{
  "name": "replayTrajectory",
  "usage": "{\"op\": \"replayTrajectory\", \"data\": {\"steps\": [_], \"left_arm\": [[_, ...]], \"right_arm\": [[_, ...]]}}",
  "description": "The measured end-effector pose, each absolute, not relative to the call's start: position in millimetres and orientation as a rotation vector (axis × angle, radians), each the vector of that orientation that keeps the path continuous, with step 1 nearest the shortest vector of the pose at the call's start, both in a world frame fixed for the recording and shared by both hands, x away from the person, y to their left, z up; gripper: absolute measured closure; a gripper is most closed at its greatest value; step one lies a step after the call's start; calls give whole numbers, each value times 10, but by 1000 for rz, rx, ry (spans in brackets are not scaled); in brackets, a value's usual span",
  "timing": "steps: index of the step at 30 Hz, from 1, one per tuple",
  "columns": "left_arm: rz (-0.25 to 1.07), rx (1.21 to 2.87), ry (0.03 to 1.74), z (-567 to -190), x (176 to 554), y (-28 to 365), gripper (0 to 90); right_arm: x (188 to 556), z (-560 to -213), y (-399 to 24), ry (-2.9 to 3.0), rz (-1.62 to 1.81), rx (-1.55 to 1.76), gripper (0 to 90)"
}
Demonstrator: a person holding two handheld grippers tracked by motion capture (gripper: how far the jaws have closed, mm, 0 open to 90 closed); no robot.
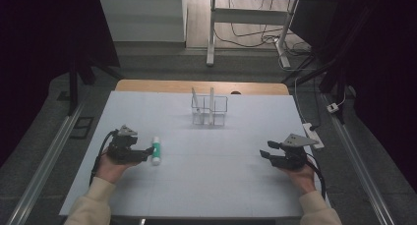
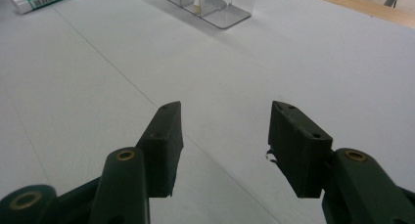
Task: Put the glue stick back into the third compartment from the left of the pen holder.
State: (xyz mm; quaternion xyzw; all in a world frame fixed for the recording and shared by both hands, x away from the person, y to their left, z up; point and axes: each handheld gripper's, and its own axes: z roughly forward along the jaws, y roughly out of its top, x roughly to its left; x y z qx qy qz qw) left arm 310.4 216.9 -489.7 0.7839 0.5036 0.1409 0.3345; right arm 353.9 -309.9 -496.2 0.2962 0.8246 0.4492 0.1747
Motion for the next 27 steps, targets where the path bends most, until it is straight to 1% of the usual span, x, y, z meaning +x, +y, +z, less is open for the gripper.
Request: {"op": "replayTrajectory", "data": {"steps": [13, 27], "left_arm": [[304, 2033, 1379, -4967, 3314, 2063, 227], [250, 2090, 1450, -5043, 3608, 1931, 245]], "right_arm": [[3563, -4975, -3072, 2348, 1246, 827, 465], [3556, -4987, -3055, 2357, 1240, 816, 464]]}}
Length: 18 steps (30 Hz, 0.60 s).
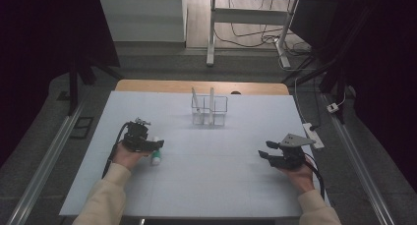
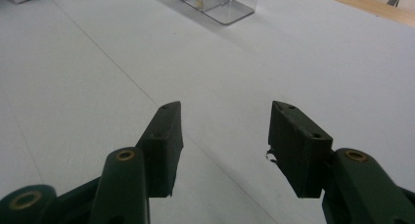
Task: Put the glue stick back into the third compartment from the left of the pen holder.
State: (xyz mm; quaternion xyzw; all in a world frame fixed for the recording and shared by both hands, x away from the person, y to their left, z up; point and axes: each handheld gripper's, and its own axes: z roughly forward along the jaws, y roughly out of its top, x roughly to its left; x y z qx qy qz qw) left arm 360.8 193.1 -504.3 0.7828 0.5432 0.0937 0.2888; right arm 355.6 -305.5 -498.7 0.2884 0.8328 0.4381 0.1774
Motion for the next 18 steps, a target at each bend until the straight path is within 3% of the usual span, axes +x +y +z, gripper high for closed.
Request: {"op": "replayTrajectory", "data": {"steps": [10, 18], "left_arm": [[213, 2111, 1501, -5135, 3742, 1923, 279], [189, 2107, 1536, -5191, 3781, 1911, 357]], "right_arm": [[3557, -4997, -3053, 2361, 1231, 815, 463], [3556, -5003, -3046, 2371, 1207, 811, 462]]}}
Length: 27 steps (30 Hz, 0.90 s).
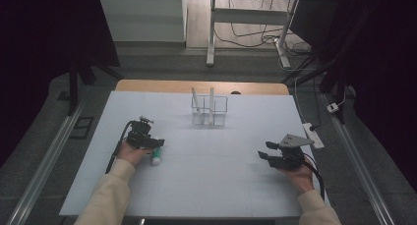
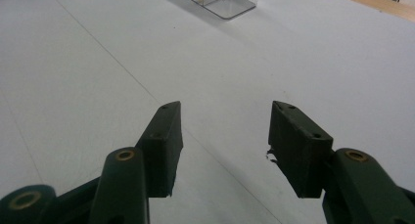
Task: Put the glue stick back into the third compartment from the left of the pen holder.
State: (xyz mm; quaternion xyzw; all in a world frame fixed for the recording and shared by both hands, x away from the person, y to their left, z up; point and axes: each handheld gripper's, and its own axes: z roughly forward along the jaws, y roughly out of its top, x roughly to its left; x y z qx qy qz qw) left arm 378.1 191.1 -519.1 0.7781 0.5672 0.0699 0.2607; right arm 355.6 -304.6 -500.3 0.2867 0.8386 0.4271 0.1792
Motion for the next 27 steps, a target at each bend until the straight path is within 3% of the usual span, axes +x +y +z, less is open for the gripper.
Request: {"op": "replayTrajectory", "data": {"steps": [9, 27], "left_arm": [[185, 2126, 1565, -5215, 3801, 1869, 507], [161, 2162, 1560, -5197, 3840, 1880, 604]], "right_arm": [[3557, -5004, -3062, 2367, 1210, 816, 461], [3547, -5003, -3068, 2364, 1189, 806, 461]]}}
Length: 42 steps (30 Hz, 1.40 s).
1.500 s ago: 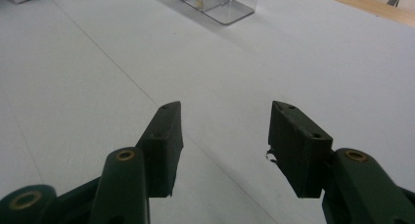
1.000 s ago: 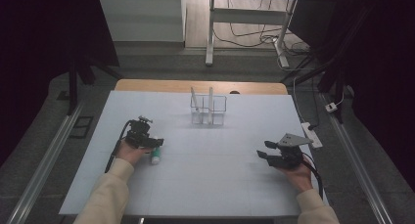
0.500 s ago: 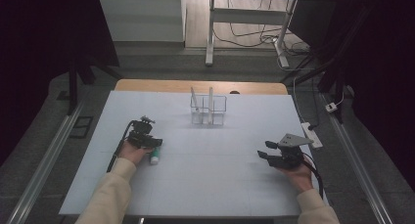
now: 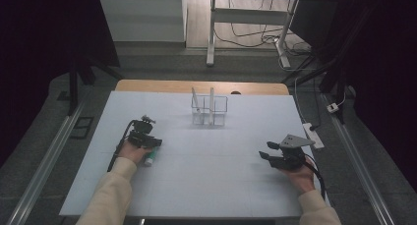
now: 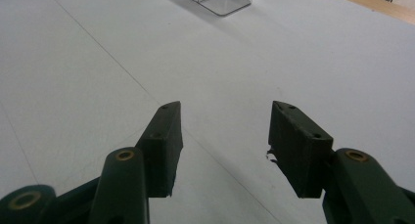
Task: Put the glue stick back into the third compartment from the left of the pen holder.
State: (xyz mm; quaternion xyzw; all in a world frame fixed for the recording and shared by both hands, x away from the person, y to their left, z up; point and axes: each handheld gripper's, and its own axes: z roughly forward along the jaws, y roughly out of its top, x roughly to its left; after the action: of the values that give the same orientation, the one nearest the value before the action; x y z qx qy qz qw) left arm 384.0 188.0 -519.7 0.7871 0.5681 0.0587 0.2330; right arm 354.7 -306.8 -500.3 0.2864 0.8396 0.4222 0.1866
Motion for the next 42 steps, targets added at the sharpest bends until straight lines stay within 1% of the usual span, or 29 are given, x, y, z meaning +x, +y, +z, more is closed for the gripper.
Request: {"op": "replayTrajectory", "data": {"steps": [4, 9, 25, 42], "left_arm": [[158, 2164, 1554, -5197, 3841, 1892, 613], [154, 2172, 1539, -5196, 3832, 1915, 647], [166, 2154, 1462, -5126, 3767, 1984, 652], [226, 2041, 1359, -4890, 3589, 2062, 652]], "right_arm": [[3552, -5005, -3073, 2364, 1185, 808, 462], [3552, -5008, -3070, 2363, 1185, 808, 462], [3557, -5009, -3080, 2361, 1170, 813, 462], [3560, -5010, -3088, 2355, 1182, 822, 462]]}}
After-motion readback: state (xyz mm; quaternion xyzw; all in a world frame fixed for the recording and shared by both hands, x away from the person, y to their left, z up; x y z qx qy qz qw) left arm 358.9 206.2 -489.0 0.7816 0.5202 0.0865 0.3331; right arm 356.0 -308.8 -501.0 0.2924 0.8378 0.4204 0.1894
